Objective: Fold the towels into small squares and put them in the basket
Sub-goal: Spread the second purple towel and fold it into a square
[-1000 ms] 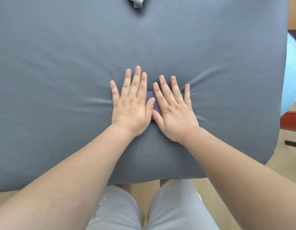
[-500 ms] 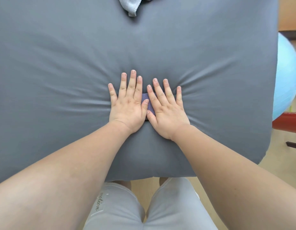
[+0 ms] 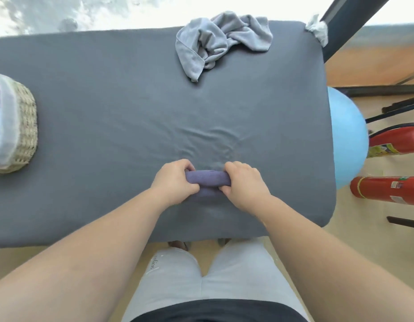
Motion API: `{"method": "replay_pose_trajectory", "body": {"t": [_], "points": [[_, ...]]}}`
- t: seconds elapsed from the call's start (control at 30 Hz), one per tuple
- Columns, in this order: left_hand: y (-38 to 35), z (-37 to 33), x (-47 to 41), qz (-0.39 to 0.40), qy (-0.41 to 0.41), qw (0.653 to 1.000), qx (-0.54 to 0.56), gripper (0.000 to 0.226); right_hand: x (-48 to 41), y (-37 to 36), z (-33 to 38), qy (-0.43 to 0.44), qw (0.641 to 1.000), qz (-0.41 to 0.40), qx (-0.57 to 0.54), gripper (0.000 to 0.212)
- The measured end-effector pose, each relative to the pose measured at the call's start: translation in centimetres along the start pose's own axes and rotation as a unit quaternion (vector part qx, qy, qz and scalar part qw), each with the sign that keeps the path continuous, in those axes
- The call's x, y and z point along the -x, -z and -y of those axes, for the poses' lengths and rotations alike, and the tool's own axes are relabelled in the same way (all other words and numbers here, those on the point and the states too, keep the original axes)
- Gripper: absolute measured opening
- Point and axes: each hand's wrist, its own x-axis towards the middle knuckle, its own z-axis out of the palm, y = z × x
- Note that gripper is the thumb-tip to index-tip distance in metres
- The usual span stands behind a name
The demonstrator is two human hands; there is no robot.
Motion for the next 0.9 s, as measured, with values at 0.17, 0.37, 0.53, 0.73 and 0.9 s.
{"method": "replay_pose_trajectory", "body": {"t": [0.17, 0.37, 0.53, 0.73, 0.9], "points": [[4.5, -1.7, 7.1, -0.056, 0.002, 0.965, 0.257, 0.041, 4.6, 6.7, 0.6, -0.019, 0.956, 0.015, -0.292, 0.026], [8.0, -2.0, 12.4, -0.072, -0.023, 0.909, 0.41, 0.041, 7.7, 10.3, 4.3, -0.023, 0.878, -0.014, -0.478, 0.041], [12.0, 1.8, 13.3, 0.008, -0.031, 0.903, 0.428, 0.055, 7.4, 10.4, 10.4, -0.039, 0.834, -0.06, -0.548, 0.043], [18.4, 10.2, 13.4, -0.017, -0.035, 0.895, 0.445, 0.053, 6.0, 8.3, 20.5, -0.06, 0.821, -0.083, -0.561, 0.042], [25.0, 17.8, 14.5, -0.027, -0.044, 0.889, 0.456, 0.051, 5.5, 5.0, 30.1, -0.087, 0.799, -0.075, -0.591, 0.036]]}}
